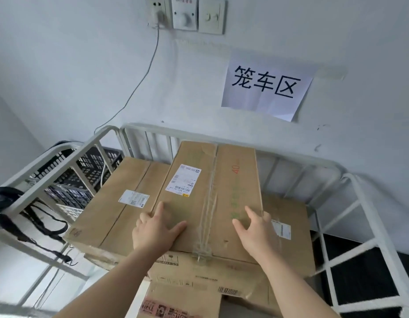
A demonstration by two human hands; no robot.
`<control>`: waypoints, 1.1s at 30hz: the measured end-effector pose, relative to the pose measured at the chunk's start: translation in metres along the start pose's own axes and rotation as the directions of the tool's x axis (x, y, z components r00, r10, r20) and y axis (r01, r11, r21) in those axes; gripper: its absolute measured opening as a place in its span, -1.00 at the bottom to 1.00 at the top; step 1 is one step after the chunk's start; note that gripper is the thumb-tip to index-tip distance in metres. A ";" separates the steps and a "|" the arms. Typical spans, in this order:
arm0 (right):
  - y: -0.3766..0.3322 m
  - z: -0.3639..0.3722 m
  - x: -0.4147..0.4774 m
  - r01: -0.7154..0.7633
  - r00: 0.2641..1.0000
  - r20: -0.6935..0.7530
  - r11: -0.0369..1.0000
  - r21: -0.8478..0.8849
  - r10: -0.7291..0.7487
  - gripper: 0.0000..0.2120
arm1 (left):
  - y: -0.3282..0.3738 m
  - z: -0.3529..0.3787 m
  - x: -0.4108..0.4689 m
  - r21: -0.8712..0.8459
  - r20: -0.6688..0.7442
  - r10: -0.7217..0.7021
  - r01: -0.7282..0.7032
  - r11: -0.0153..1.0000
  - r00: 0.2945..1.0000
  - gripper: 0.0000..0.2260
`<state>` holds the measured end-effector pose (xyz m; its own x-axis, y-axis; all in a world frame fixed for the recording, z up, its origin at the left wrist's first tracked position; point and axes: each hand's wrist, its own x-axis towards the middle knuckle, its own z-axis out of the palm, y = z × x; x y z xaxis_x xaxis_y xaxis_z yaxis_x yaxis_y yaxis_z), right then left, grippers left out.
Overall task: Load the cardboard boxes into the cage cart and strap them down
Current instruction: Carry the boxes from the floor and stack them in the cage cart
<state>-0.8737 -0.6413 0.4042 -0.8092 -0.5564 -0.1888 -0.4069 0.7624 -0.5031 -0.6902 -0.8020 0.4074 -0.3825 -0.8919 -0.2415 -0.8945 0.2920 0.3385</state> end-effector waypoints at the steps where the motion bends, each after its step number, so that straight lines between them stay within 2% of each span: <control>1: -0.001 0.007 0.008 -0.010 1.000 -0.001 1.000 -0.012 0.010 -0.42 | -0.001 0.003 0.012 0.007 0.008 0.003 -0.004 1.000 1.000 -0.21; 8: -0.003 0.060 0.053 -0.070 0.997 0.020 0.997 0.044 0.069 -0.41 | -0.013 0.032 0.081 0.061 0.078 0.021 -0.026 0.998 0.997 -0.20; 17: -0.006 0.115 0.085 -0.125 0.990 0.074 0.992 0.013 0.124 -0.38 | -0.036 0.068 0.135 0.048 0.137 0.016 -0.023 0.999 0.990 -0.14; 28: -0.003 0.143 0.094 -0.151 0.977 0.157 0.988 0.014 0.147 -0.34 | -0.053 0.097 0.151 0.084 0.222 0.009 -0.028 0.996 0.975 -0.10; 33: 0.000 0.132 0.089 -0.134 0.972 0.189 0.990 -0.043 0.140 -0.37 | -0.038 0.088 0.147 0.185 0.232 0.088 -0.132 0.974 0.969 -0.18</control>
<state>-0.8899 -0.7349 0.2757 -0.7631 -0.4965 -0.4137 -0.3121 0.8437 -0.4368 -0.7327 -0.9135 0.2787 -0.5026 -0.7582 -0.4154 -0.8632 0.4664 0.1933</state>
